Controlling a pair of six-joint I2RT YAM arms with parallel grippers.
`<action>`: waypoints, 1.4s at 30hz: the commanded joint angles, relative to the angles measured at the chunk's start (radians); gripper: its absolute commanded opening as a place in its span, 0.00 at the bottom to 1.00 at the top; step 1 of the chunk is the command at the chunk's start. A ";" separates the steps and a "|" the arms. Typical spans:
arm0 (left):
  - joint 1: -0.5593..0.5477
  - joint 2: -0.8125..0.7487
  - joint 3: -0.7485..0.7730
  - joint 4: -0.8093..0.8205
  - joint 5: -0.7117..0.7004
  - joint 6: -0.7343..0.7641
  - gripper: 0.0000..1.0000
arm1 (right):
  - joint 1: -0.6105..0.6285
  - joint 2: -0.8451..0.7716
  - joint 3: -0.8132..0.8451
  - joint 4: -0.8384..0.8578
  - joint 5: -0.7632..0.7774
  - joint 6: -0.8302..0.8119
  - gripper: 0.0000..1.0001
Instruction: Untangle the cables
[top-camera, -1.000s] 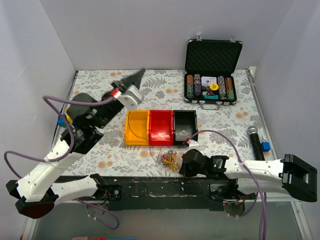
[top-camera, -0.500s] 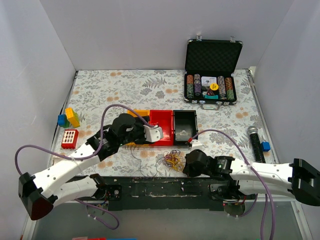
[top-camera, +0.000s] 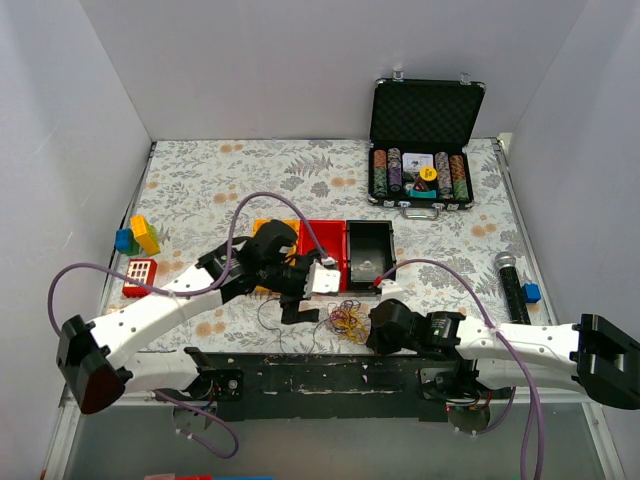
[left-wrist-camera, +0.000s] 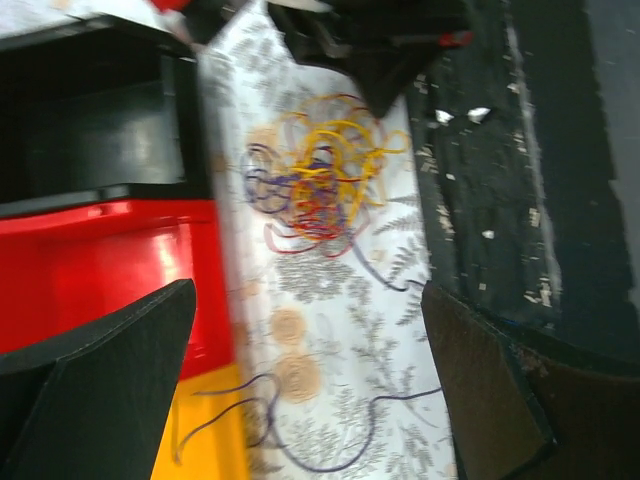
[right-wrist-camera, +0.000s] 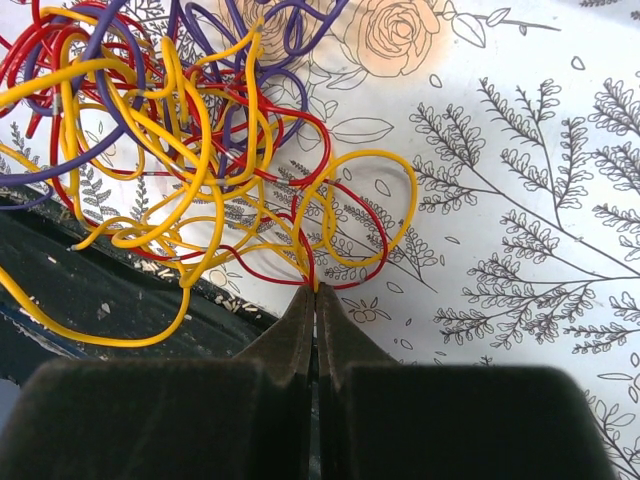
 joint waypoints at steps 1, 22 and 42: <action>-0.033 0.073 -0.004 -0.079 0.127 -0.011 0.95 | 0.003 0.001 0.045 0.016 0.026 -0.007 0.01; -0.077 0.282 -0.041 0.045 -0.036 -0.035 0.12 | 0.003 -0.019 0.028 0.061 0.009 -0.012 0.01; -0.079 0.052 0.074 -0.059 -0.152 -0.106 0.00 | 0.003 0.004 -0.029 0.052 -0.009 0.014 0.01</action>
